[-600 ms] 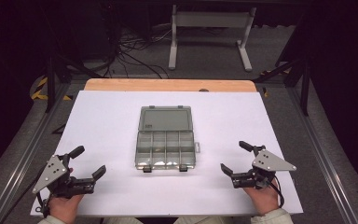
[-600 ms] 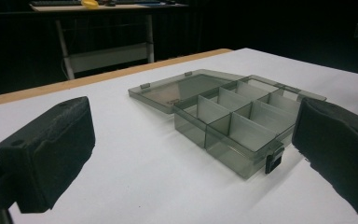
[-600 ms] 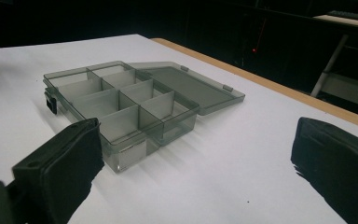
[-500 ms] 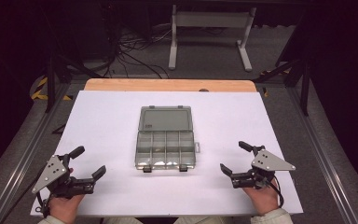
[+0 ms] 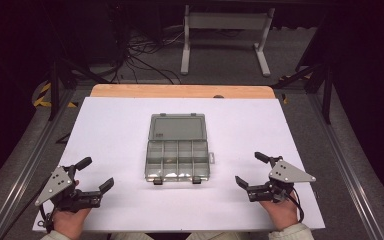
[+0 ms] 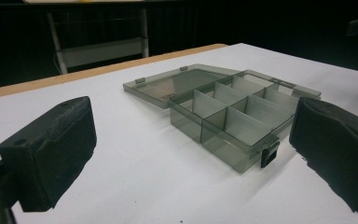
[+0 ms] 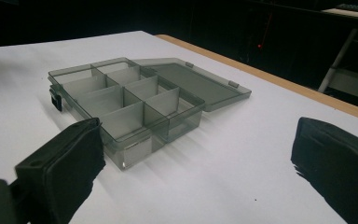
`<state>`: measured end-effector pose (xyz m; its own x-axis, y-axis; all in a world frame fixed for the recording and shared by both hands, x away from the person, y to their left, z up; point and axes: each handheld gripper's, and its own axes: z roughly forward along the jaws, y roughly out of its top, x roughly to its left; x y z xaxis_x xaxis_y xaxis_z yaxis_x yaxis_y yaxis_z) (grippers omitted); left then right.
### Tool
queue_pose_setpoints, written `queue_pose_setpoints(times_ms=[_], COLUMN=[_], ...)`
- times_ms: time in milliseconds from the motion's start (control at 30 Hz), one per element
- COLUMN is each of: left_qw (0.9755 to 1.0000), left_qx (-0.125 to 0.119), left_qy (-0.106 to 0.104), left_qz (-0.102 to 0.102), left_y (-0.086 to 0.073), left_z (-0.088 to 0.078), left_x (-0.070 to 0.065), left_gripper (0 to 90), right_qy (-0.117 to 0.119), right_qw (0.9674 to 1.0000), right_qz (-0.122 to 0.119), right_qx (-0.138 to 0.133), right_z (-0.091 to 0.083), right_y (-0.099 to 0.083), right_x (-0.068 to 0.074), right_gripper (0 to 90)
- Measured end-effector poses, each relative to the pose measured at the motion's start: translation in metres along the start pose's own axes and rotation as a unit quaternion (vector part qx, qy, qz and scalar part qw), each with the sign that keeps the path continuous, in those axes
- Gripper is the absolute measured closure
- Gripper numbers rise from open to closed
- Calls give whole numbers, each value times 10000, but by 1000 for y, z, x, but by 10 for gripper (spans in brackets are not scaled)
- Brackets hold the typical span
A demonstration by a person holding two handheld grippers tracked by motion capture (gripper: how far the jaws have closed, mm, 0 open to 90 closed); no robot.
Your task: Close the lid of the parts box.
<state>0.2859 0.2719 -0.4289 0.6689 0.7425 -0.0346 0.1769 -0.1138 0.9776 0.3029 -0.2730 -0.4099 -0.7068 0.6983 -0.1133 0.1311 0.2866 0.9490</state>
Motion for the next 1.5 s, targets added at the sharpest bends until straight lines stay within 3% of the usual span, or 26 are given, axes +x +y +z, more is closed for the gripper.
queue_pose_setpoints(times_ms=[200, 333, 533, 633, 767, 1033, 1067, 1200, 1267, 1433, 1500], left_qw=[10000, 9998, 9993, 9983, 9973, 9961, 9952, 9950, 9944, 9931, 9940], left_qx=[39, 140, 318, 423, 541, 762, 901, 907, 923, 1070, 1040], left_qy=[-29, -89, -125, -202, -288, -383, -345, -344, -394, -398, -306], left_qz=[-10, -126, -165, -343, -392, -245, -189, -222, -344, -249, -143], left_y=[1, 4, 16, 19, 24, 36, 38, 41, 42, 47, 50], left_z=[1, 8, 20, 27, 34, 47, 49, 53, 56, 63, 65], left_x=[0, 3, 11, 17, 22, 28, 30, 36, 39, 43, 46], left_gripper=[17, 18, 30, 30, 32, 45, 57, 60, 61, 64, 71], right_qy=[16, 28, 168, 221, 250, 285, 279, 294, 296, 308, 322], right_qw=[10000, 9992, 9983, 9977, 9973, 9956, 9954, 9949, 9944, 9936, 9919], right_qz=[22, -6, 33, 79, 96, 133, 119, 118, 127, 160, 275], right_qx=[53, 405, 555, 638, 679, 887, 914, 961, 1010, 1072, 1196], right_z=[3, 11, 25, 31, 39, 54, 55, 60, 63, 70, 74], right_y=[1, 9, 23, 28, 34, 43, 43, 45, 47, 53, 53], right_x=[-1, -1, -4, -6, -7, -12, -13, -15, -17, -23, -27], right_gripper=[41, 75, 102, 101, 101, 121, 123, 127, 131, 140, 140])
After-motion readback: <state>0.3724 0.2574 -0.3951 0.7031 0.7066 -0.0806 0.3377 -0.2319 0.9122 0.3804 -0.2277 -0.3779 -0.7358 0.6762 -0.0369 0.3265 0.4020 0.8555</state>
